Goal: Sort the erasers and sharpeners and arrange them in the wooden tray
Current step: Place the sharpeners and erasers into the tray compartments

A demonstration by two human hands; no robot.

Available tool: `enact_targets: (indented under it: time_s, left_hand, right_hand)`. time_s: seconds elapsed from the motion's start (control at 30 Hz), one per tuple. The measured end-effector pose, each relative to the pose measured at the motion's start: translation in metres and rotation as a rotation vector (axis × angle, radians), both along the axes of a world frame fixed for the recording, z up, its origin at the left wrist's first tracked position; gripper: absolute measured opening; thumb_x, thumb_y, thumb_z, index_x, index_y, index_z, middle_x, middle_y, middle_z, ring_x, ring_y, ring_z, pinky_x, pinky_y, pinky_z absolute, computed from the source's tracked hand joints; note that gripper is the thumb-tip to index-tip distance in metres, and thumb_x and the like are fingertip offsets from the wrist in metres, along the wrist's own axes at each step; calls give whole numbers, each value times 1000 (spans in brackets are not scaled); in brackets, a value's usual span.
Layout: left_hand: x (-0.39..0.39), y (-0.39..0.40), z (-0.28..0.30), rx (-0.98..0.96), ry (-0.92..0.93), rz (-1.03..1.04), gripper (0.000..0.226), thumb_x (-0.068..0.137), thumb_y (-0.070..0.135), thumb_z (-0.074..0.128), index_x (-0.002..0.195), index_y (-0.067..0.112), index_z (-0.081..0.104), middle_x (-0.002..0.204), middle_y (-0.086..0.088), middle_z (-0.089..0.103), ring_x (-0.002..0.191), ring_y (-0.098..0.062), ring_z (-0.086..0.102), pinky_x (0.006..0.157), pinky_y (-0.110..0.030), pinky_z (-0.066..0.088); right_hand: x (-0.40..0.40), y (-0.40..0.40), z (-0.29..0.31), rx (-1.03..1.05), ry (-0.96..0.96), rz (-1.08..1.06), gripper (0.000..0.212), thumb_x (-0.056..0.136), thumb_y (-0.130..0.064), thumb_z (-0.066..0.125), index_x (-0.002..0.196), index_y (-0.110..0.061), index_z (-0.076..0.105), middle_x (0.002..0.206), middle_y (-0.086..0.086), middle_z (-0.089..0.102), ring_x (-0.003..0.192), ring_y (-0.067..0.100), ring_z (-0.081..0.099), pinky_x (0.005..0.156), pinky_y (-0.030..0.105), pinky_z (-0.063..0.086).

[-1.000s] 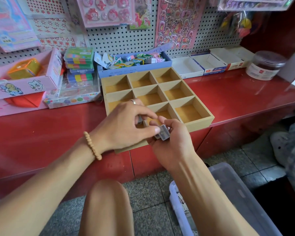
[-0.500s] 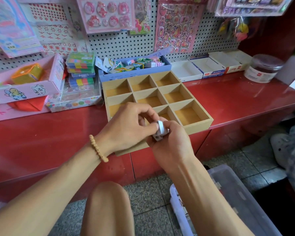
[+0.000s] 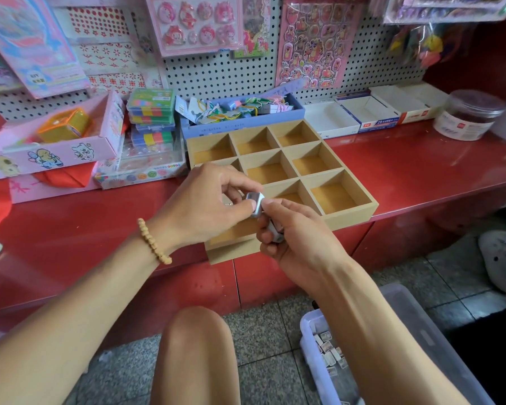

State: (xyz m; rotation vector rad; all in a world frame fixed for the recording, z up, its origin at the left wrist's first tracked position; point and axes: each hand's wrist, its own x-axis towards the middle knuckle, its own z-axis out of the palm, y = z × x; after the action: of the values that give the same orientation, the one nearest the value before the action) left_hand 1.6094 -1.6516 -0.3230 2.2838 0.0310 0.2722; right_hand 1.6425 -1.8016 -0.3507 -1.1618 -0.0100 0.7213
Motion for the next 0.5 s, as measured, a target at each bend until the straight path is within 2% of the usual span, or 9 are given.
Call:
enact_targets:
  time_s: [0.1, 0.2, 0.3, 0.4, 0.5]
  left_hand:
    - [-2, 0, 1, -86, -10, 61, 24, 75, 17, 77, 100, 20, 77, 80, 15, 72, 70, -7, 69, 77, -37, 60]
    - [-4, 2, 4, -149, 22, 42, 38, 64, 26, 78, 101, 19, 77, 73, 18, 70, 75, -11, 71, 81, -37, 60]
    - [-2, 3, 2, -159, 48, 24, 38, 66, 17, 88, 102, 21, 76, 74, 18, 70, 77, -15, 72, 83, -42, 60]
    - [1, 2, 0, -87, 23, 9, 27, 71, 14, 86, 94, 22, 75, 80, 15, 71, 79, -12, 68, 80, -40, 60]
    - [3, 8, -5, 95, 11, 65, 23, 68, 24, 86, 87, 24, 74, 86, 10, 69, 80, -9, 63, 76, -27, 54]
  right_hand:
    - [2, 3, 2, 43, 33, 0, 20, 103, -12, 49, 85, -9, 58, 63, 2, 51, 49, 10, 42, 42, 20, 30]
    - [6, 4, 1, 89, 53, 13, 17, 103, -12, 46, 94, -6, 59, 62, 1, 53, 48, 9, 42, 41, 19, 31]
    - [9, 4, 1, 89, 52, 26, 16, 104, -13, 45, 101, -4, 58, 61, 1, 51, 47, 8, 41, 40, 18, 30]
    - [13, 2, -1, 59, 74, 21, 21, 104, -20, 46, 99, -5, 60, 63, 2, 51, 48, 9, 42, 40, 19, 30]
    - [20, -1, -4, 9, 149, -54, 30, 104, -31, 44, 91, -9, 58, 65, 4, 53, 48, 12, 43, 38, 19, 31]
